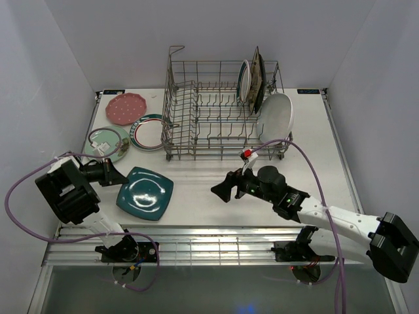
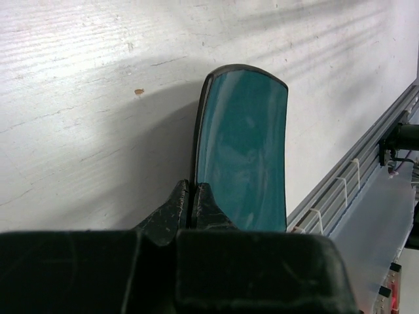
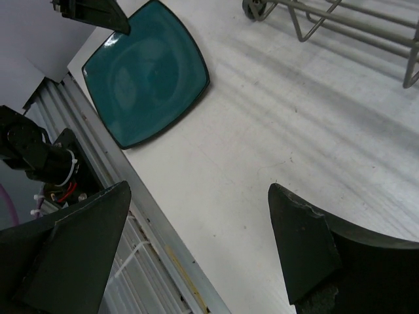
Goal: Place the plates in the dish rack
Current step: Pick up the plate from the corner of the board.
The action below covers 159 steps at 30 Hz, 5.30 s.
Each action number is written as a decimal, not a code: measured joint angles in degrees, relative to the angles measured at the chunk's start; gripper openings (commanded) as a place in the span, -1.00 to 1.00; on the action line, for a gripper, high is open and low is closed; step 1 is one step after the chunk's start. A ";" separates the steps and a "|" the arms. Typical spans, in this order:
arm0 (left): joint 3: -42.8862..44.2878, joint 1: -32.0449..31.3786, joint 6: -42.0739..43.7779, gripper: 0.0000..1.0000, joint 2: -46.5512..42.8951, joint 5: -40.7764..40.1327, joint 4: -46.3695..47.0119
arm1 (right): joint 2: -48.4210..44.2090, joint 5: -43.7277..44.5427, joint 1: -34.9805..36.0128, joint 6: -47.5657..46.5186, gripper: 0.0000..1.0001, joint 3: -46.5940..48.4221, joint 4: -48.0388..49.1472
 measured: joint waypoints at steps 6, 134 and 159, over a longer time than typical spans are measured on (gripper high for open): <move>-1.77 0.02 -2.45 -1.00 -0.11 -0.74 4.00 | 6.21 -2.38 1.97 3.13 0.83 -1.03 6.47; -7.80 -12.00 -2.99 0.96 -16.39 -2.25 11.08 | 44.30 23.02 17.05 42.01 -0.84 -2.08 41.68; -12.24 -11.47 -11.63 0.96 -34.14 0.39 16.37 | 19.04 35.45 21.38 18.36 -0.85 -3.63 18.12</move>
